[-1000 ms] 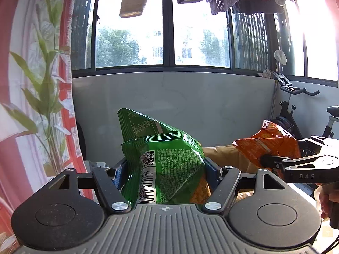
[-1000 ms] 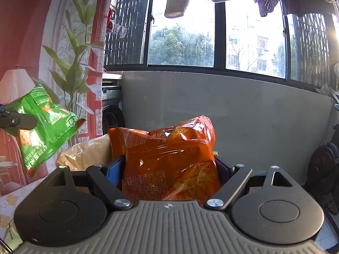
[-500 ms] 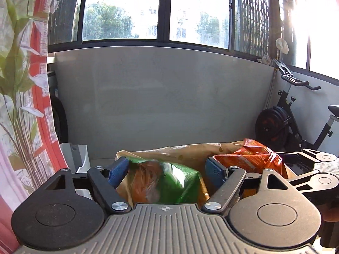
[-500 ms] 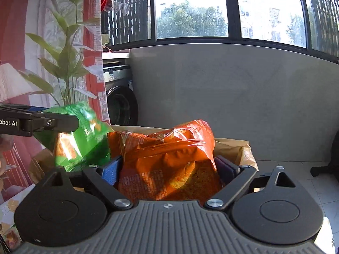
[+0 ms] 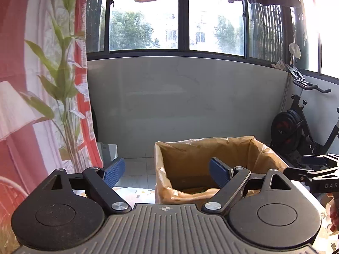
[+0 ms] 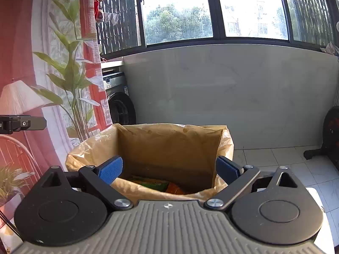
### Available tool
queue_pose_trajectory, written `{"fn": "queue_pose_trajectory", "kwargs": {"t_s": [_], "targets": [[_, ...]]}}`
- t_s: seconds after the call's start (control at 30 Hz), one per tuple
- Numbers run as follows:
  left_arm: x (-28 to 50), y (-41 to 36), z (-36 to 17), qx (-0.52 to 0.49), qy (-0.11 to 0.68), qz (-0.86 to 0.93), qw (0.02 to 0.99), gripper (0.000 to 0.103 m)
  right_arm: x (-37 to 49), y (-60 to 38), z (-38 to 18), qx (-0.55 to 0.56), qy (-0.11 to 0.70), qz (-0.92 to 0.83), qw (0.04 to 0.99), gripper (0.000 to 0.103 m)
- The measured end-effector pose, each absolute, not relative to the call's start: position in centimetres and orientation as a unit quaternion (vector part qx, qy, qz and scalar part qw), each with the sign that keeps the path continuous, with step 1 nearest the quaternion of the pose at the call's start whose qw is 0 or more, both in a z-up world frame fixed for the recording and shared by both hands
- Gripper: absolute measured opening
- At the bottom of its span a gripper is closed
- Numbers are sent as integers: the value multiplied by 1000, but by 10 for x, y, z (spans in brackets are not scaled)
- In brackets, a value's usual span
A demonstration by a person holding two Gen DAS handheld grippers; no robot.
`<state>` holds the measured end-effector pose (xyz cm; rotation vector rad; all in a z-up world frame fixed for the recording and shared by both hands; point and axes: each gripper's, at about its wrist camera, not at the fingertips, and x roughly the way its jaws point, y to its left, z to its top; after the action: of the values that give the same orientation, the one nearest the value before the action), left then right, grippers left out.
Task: Organize snacks
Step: 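Drop both bags into the cardboard box and open both tools, then grasp gold snack packet with right tool while left tool approaches pile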
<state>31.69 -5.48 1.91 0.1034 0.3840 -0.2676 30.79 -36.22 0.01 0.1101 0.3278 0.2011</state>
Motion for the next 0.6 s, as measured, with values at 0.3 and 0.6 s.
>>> {"fn": "queue_pose_trajectory", "kwargs": {"t_s": [0.3, 0.6], "targets": [[253, -5, -8, 34, 215, -100, 971, 94, 237, -350, -17, 57, 161, 71, 983, 101], [208, 8, -65, -28, 219, -87, 971, 95, 195, -338, -79, 58, 184, 49, 980, 99]]}}
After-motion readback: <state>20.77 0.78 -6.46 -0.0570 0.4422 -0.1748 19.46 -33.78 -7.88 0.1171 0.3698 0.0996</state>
